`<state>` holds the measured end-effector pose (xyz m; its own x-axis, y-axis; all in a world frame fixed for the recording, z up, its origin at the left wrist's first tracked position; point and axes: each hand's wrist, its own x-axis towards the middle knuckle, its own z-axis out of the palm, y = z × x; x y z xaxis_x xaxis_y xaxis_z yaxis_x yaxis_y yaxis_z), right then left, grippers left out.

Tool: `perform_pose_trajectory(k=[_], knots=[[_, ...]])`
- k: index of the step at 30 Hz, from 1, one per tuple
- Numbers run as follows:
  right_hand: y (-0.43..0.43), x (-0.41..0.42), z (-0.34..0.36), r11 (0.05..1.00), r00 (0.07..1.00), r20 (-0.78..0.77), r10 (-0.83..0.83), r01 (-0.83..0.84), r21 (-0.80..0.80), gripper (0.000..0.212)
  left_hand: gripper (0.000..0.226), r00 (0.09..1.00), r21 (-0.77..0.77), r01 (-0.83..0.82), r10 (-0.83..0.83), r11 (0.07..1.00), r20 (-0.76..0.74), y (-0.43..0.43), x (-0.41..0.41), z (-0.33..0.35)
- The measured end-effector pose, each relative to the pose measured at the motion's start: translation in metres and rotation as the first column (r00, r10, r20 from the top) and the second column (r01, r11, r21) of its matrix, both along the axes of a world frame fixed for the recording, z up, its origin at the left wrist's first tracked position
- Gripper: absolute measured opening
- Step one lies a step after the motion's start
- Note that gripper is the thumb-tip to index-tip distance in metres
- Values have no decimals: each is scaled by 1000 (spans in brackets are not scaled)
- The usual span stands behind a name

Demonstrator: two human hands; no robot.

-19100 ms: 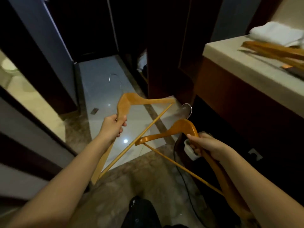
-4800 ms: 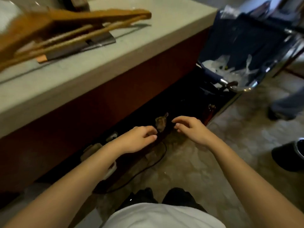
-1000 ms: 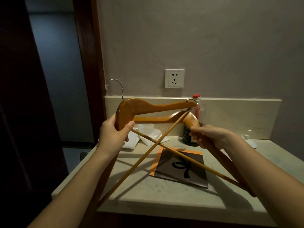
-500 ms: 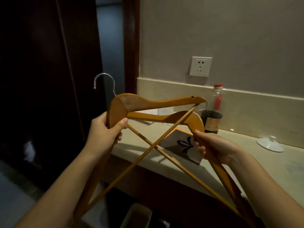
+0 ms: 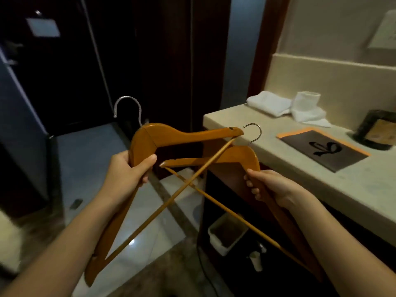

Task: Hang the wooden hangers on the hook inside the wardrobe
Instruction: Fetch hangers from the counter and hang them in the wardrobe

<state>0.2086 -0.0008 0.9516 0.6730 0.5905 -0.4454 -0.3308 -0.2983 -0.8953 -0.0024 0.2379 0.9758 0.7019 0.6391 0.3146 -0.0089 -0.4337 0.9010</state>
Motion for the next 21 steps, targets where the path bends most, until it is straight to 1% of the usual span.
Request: perform_pose_trajectory(k=[3, 6, 9, 12, 16, 18, 21], knots=[[26, -17, -32, 992, 996, 17, 83, -81, -96, 24, 22, 991, 3, -92, 91, 996, -94, 11, -36, -24], [50, -34, -63, 975, 991, 14, 137, -132, -180, 25, 18, 964, -8, -165, 160, 986, -213, 22, -67, -56], [74, -56, -92, 940, 974, 64, 215, -189, -284, 26, 17, 926, -93, -225, 183, 970, -329, 31, -90, -94], [94, -77, -129, 900, 954, 56, 296, -258, -352, 26, 18, 878, -188, -301, 195, 935, -436, 42, -113, -133], [119, -103, -179, 827, 921, 37, 387, -329, -455, 25, 14, 800, -241, -369, 175, 898, -574, 52, -147, -185], [130, -114, -200, 785, 899, 48, 434, -352, -511, 25, 10, 762, -303, -387, 117, 871, -637, 57, -164, -210], [145, -129, -230, 698, 864, 23, 503, -390, -601, 22, 13, 683, -370, -424, 24, 827, -730, 62, -191, -246]])
